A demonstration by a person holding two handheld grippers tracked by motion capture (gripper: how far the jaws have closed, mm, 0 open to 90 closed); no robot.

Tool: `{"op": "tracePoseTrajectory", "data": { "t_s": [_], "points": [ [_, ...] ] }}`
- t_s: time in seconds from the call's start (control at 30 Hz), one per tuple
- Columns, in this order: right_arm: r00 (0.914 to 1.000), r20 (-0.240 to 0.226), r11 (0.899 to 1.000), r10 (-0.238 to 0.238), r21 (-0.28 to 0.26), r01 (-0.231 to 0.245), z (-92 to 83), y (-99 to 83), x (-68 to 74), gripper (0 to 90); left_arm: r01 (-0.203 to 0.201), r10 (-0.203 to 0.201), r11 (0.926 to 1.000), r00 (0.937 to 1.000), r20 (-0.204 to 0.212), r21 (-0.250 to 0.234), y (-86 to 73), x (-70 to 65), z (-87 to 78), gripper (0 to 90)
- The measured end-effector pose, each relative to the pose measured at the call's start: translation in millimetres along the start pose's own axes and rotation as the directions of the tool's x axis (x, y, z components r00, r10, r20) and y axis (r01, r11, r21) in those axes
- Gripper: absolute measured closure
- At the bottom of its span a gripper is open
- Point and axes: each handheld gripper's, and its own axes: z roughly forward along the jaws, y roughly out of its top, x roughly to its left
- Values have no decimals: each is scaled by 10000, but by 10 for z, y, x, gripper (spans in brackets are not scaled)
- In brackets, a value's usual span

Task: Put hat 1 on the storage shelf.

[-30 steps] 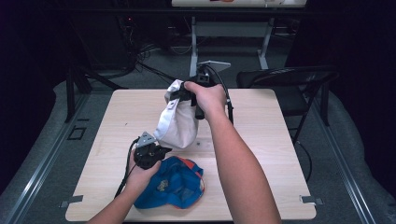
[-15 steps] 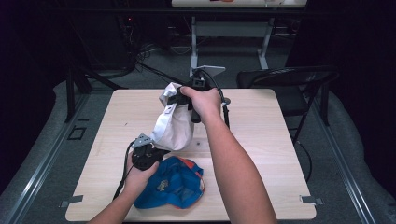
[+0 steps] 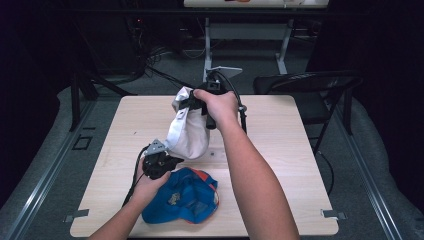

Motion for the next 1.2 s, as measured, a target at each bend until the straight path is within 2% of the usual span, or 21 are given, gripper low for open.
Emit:
{"op": "tracePoseTrajectory", "data": {
  "t_s": [0.07,0.1,0.17,0.2,0.27,0.3,0.37,0.4,0.43,0.5,0.57,0.6,0.67,0.77,0.8,0.87,0.93,1.0,1.1,1.17,1.2],
  "points": [
    [10000,-1,10000,-53,6,53,-27,-1,18,818,-83,84,10000,9999,-102,47,9,-15,-27,851],
    [10000,-62,10000,-52,-6,52,-36,-3,22,818,76,-76,9999,10000,16,-102,7,-3,-39,851],
    [9998,-168,10000,-45,-10,45,-46,-4,35,818,729,-710,9969,9957,599,-306,-2,54,-52,850],
    [9996,-246,9999,-102,29,103,-53,-4,35,818,825,-789,9958,9934,835,-401,-4,75,-53,849],
    [9995,-249,9998,-192,2,192,-53,-7,45,817,1042,-999,9942,9868,1277,-272,2,93,-44,848],
    [9997,-183,9998,-175,28,176,-49,-6,51,817,1121,-1084,9934,9864,1239,-232,10,94,-37,846],
    [9998,-128,9999,-168,-10,168,-44,-2,49,817,1081,-1072,9941,9923,620,-113,37,83,-41,844],
    [9999,-120,9999,-117,-50,116,-39,-1,51,817,729,-730,9973,9972,166,21,42,73,-34,845],
    [9999,-58,9999,-138,-79,138,-35,-1,48,818,654,-656,9978,9977,183,68,35,73,-40,846],
    [9999,-83,9999,-134,-2,134,-27,-6,44,818,871,-872,9962,9960,183,44,18,68,-49,845],
    [9999,-80,9999,-147,28,148,-19,-9,46,818,869,-869,9962,9962,-12,3,5,35,-45,846],
    [9999,-90,9999,-120,-6,120,-18,-9,44,818,769,-768,9970,9970,-37,115,1,11,-37,846],
    [9998,-106,9998,-162,69,162,-28,-6,29,818,346,-335,9991,9983,-468,246,4,-39,-14,848],
    [10000,11,10000,-69,-20,69,-23,-7,2,818,46,26,9982,9927,-1207,594,47,-155,-2,850],
    [10000,1,10000,-86,-15,86,-27,-8,-3,819,-385,493,9967,9868,-1541,721,52,-223,19,853],
    [9999,13,9999,-145,29,145,-47,-7,-9,819,-446,578,9955,9849,-1629,837,50,-260,33,854],
    [9999,17,9999,-158,-16,158,-76,-8,-5,818,-261,402,9951,9882,-1481,957,65,-232,24,854],
    [9999,11,9999,-129,-62,129,-107,-5,-6,818,-255,414,9935,9888,-1431,1109,98,-226,22,853],
    [10000,16,9998,-53,-202,53,-148,6,-23,819,-790,975,9849,9883,-1168,1540,183,-218,32,852],
    [10000,24,9996,-55,-288,56,-193,14,-34,819,-551,640,9869,9965,-541,1513,213,-115,15,849],
    [10000,57,9994,-54,-328,56,-221,18,-36,819,-538,598,9878,9975,-368,1463,211,-62,11,846]
  ]
}}
